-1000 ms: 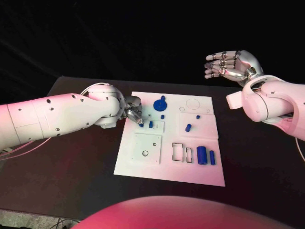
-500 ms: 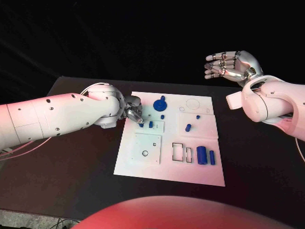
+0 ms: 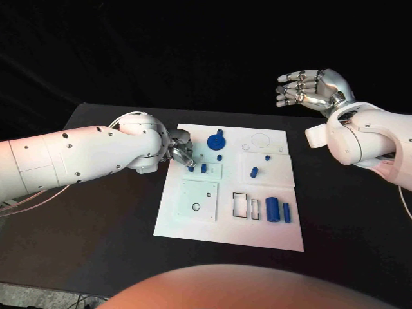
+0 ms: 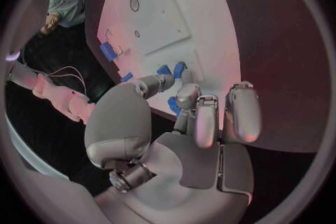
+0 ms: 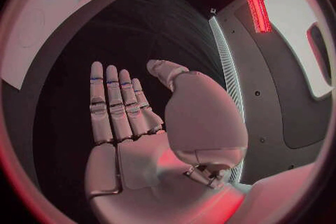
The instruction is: Assemble the parts on the task board
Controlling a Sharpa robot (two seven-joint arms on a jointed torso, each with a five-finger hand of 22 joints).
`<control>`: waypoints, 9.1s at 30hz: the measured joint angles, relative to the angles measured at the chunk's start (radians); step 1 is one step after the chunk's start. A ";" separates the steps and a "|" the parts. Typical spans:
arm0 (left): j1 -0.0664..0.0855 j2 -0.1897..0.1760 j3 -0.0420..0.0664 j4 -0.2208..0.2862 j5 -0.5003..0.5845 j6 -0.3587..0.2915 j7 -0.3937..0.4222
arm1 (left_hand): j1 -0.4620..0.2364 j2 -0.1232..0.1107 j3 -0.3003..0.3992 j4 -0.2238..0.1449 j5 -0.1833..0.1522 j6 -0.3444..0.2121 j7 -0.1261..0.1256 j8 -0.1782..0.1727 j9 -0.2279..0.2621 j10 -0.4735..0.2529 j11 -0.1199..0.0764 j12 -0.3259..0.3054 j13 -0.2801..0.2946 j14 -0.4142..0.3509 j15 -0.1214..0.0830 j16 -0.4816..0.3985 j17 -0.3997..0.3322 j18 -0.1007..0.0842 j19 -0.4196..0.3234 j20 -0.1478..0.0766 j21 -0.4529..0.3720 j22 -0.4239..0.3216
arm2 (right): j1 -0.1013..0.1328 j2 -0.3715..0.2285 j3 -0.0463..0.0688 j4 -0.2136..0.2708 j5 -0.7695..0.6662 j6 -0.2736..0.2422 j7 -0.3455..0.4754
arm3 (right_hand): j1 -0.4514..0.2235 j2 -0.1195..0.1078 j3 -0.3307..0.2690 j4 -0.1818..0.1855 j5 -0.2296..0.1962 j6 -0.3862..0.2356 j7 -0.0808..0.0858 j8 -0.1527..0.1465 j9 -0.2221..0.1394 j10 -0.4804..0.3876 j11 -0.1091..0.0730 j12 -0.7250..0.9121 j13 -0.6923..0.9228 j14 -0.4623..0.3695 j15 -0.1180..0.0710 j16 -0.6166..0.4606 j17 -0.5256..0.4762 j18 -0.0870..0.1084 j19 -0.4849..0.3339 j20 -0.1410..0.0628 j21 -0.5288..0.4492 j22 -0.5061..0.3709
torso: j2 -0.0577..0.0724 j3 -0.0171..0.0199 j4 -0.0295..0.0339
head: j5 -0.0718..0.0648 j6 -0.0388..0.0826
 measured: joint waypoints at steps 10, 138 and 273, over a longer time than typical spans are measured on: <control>-0.001 0.001 -0.001 -0.001 0.006 0.002 0.000 | -0.034 0.006 -0.039 0.040 0.000 0.008 0.004 -0.015 0.004 0.000 0.000 0.000 0.004 0.000 0.000 0.000 0.000 0.000 0.000 0.000 0.000 0.000 | -0.001 0.001 0.000 0.000 0.000 0.000 0.000 | 0.000 0.000 0.000 0.000 0.000 0.000 0.000 0.000 -0.001 0.000 0.000 -0.001 0.000 0.000 0.000 0.000 -0.002 0.000 0.000 0.000 -0.004 -0.002 | 0.000 0.0000 -0.0004 | 0.003 0.000; -0.041 0.205 -0.001 -0.193 -0.353 -0.214 0.385 | 0.492 -0.027 -0.299 0.096 -0.167 -0.031 0.082 -0.363 -0.271 -0.456 0.111 -0.637 -0.812 -0.296 0.096 -0.324 -0.483 0.095 -0.365 0.089 -0.566 -0.522 | -0.026 -0.014 0.000 -0.010 -0.029 0.001 0.011 | 0.027 0.005 0.006 -0.047 -0.012 0.028 0.008 -0.013 -0.005 0.012 -0.006 -0.022 0.000 0.020 0.002 -0.023 -0.019 0.000 0.004 -0.004 -0.007 -0.023 | 0.001 0.0001 -0.0012 | -0.039 0.000; -0.040 0.070 0.042 -0.147 -0.218 -0.176 0.397 | 0.494 0.034 -0.209 -0.026 -0.172 0.109 0.095 -0.428 -0.236 -0.286 0.097 -0.704 -0.833 -0.209 0.076 -0.232 -0.427 0.094 -0.327 0.073 -0.391 -0.360 | -0.032 -0.003 0.000 -0.020 -0.026 0.008 0.010 | 0.018 0.013 0.003 -0.044 -0.012 0.034 0.008 -0.017 -0.007 0.016 -0.002 -0.030 0.000 0.023 0.005 -0.031 -0.024 0.000 0.004 -0.004 -0.007 -0.029 | 0.001 -0.0001 -0.0012 | -0.017 0.000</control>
